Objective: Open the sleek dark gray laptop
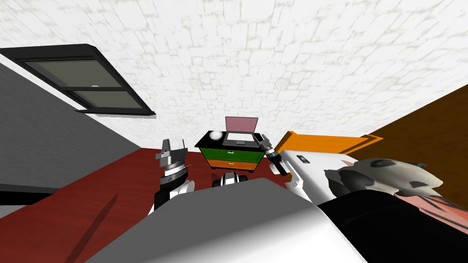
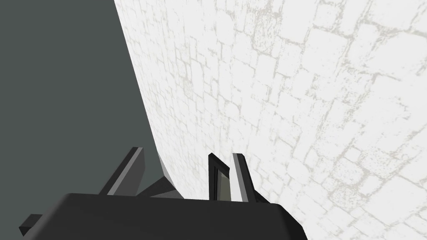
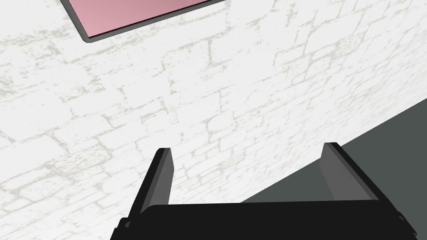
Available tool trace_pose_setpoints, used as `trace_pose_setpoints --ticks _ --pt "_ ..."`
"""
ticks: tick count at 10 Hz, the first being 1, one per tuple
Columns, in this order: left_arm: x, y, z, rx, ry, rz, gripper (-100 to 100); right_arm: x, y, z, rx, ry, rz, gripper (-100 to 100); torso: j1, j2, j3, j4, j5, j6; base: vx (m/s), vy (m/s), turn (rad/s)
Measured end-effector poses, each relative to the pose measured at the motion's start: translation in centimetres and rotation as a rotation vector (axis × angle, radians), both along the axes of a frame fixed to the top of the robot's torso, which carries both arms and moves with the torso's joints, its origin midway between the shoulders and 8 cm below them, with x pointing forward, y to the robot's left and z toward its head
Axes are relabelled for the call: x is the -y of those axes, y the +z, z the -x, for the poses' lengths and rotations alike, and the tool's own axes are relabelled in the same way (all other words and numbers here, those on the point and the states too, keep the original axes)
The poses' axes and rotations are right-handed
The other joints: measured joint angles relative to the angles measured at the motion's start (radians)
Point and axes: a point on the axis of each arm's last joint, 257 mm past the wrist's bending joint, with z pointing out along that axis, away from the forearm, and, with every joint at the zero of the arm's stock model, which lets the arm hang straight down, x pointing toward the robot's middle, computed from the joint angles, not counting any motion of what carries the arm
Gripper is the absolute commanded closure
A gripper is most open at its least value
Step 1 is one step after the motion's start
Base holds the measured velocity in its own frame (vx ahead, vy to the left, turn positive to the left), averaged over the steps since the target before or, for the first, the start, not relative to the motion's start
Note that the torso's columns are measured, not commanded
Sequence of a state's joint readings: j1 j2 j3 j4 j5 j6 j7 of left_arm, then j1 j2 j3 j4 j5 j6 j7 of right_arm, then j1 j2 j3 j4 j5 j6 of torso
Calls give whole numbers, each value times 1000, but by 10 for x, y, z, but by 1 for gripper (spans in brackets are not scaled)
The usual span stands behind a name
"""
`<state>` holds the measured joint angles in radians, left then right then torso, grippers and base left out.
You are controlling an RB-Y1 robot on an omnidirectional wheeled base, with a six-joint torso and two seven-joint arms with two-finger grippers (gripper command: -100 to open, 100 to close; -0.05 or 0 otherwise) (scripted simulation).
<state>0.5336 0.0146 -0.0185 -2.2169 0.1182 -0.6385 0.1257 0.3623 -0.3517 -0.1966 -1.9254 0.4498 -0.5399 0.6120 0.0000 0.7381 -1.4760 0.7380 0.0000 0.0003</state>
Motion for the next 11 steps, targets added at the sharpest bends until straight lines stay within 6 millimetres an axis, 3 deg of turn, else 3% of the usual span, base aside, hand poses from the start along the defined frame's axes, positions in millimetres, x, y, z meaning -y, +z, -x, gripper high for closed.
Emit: trace_pose_setpoints --ticks 8,11 --pt "0 0 0 0 0 0 0 52 -22 -18 -15 -151 449 -100 0 0 0 0 0 0 0 -11 124" --pt "0 0 0 0 0 0 0 84 -28 -27 -26 -225 660 -100 0 0 0 0 0 0 1 -15 168"
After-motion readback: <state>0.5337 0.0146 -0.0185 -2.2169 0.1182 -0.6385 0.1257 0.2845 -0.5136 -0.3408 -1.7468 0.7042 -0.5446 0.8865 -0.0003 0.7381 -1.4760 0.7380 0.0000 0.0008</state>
